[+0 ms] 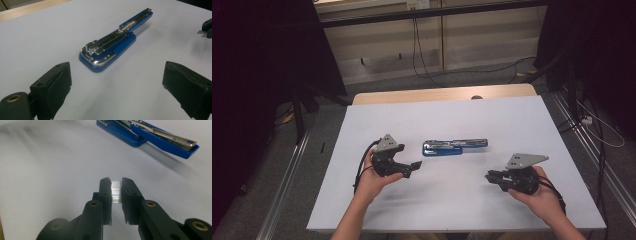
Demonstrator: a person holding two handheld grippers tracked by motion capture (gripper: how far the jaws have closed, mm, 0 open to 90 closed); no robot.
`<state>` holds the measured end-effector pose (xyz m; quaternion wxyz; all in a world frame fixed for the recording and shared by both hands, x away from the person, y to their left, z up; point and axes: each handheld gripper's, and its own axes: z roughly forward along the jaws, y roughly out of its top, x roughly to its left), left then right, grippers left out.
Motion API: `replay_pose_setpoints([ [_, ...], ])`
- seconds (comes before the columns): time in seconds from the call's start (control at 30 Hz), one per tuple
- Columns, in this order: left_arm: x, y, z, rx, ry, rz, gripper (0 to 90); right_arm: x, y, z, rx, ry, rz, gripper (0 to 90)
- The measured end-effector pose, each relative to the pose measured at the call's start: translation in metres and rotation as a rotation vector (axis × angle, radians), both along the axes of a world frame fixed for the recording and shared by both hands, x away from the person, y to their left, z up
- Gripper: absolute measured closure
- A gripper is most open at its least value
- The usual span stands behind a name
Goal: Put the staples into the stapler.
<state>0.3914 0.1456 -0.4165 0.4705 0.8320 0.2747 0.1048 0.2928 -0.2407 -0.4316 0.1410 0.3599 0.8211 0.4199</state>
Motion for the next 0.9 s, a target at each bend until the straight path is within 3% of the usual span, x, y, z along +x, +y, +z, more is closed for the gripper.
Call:
replay_pose_setpoints([
  [0.9, -0.003, 0.007, 0.001, -0.007, 0.013, 0.009, 8.4, 0.046, 0.013, 0.028, 0.030, -0.037, 0.106, 79.2],
])
